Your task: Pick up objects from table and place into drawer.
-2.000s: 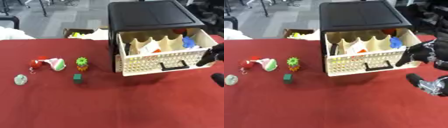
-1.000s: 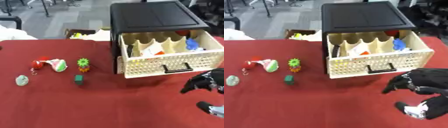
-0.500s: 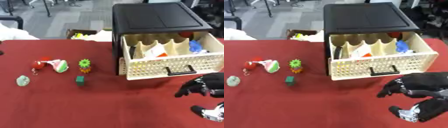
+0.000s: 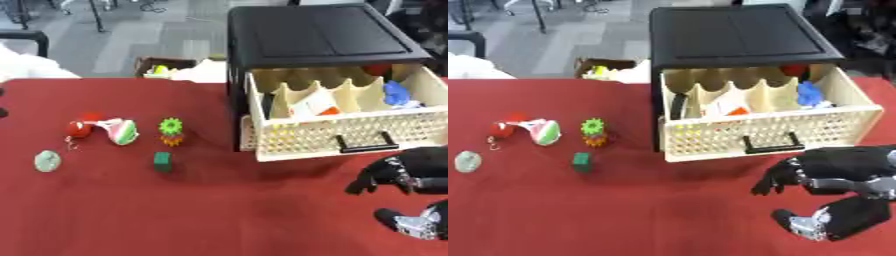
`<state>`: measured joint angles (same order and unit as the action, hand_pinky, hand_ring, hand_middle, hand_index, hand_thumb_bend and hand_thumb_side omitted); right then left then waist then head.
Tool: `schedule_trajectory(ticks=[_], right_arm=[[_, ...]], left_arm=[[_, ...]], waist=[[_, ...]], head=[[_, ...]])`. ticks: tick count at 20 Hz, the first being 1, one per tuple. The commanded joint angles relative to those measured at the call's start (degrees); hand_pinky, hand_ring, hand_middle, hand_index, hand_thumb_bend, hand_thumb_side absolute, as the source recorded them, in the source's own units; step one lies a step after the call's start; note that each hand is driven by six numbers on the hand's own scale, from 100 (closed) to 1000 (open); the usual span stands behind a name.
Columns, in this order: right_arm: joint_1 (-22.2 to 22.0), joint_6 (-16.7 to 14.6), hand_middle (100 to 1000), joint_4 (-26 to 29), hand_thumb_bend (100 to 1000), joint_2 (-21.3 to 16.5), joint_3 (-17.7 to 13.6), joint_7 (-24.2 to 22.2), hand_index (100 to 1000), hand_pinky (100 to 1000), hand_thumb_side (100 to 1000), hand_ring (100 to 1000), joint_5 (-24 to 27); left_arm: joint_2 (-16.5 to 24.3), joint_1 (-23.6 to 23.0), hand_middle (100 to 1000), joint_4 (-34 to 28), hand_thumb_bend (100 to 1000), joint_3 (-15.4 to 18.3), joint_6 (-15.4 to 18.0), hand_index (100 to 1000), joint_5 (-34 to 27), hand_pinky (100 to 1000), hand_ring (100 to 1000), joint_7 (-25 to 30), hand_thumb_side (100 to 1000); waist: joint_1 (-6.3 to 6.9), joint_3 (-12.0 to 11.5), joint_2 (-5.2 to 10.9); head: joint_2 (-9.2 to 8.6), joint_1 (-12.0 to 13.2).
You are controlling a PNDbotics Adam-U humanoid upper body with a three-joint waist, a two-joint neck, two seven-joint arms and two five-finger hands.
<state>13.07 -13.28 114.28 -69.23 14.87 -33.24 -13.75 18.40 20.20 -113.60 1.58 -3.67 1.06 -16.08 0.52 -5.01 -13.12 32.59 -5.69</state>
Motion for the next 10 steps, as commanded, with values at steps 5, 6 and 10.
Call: schedule_trajectory(ticks=[5, 6, 10], right_arm=[[0.3, 3.4, 772, 0.3, 100, -1.0, -1.1, 0.2, 933, 412, 1000, 731, -0.8], [0.3, 3.8, 773, 0.3, 100, -0.9, -1.2, 0.3, 932, 412, 1000, 731, -0.8], [0.5, 6.1, 777, 0.3, 100, -0.7, -1.8, 0.3, 933, 406, 1000, 730, -0.4]], left_arm=[[0.1, 0.3, 561, -1.0, 100, 0.3, 0.0, 839, 0.2, 442, 564, 0.6, 944], [0.1, 0.3, 561, -1.0, 100, 0.3, 0.0, 839, 0.2, 442, 564, 0.6, 943], [0.0, 0.1, 562, -1.0, 100, 0.4, 0.0, 840, 0.2, 443, 565, 0.7, 944]], waist=[[-0.33, 0.0, 0.54], [-0.34, 0.0, 0.54], [-0.36, 0.0, 0.56]], head=[[-1.0, 0.3], [-1.0, 0.3], [-1.0, 0.4]])
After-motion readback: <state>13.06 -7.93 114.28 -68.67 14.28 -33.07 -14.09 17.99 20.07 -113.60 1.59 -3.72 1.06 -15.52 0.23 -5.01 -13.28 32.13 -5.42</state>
